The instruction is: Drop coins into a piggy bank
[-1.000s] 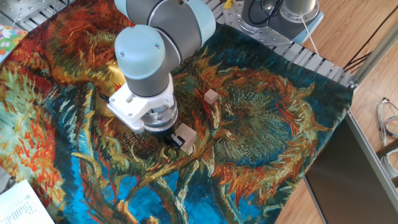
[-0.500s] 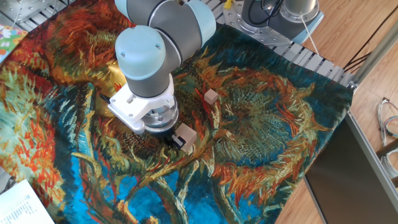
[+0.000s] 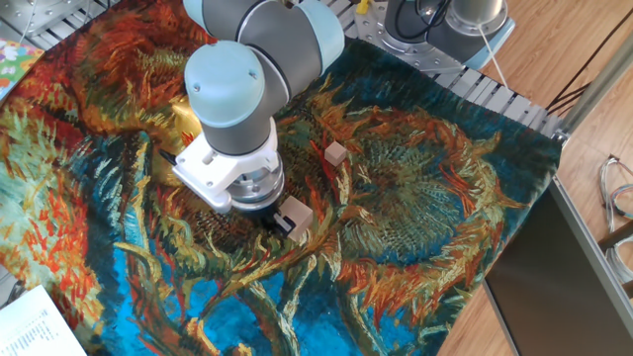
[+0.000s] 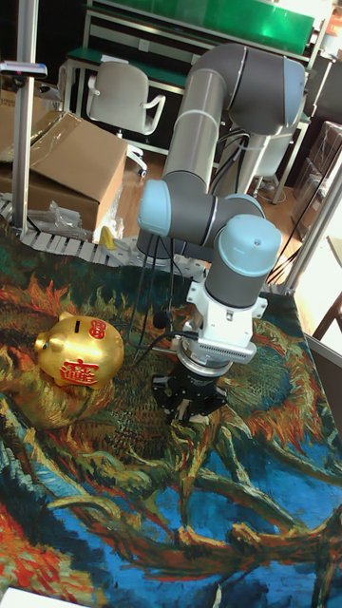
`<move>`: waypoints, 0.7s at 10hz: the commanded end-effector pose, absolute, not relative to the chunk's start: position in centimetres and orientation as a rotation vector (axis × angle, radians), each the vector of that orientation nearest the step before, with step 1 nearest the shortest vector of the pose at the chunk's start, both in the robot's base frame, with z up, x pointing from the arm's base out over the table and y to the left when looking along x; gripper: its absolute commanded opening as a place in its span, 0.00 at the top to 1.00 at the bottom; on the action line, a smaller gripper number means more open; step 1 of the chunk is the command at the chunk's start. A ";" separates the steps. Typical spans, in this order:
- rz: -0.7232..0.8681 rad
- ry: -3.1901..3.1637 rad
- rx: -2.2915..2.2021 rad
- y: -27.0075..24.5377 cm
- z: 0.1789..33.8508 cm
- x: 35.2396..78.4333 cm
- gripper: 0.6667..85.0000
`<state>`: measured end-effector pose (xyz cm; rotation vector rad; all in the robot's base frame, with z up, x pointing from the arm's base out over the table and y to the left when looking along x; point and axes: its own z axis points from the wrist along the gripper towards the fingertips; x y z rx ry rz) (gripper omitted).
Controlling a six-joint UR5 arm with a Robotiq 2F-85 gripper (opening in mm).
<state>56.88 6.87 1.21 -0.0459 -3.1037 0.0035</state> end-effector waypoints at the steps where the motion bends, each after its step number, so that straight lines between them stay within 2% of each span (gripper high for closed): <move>1: -0.025 -3.104 -0.044 7.1 1.3 56.8 0.66; 7: -0.039 -3.109 -0.068 7.4 0.9 56.8 0.68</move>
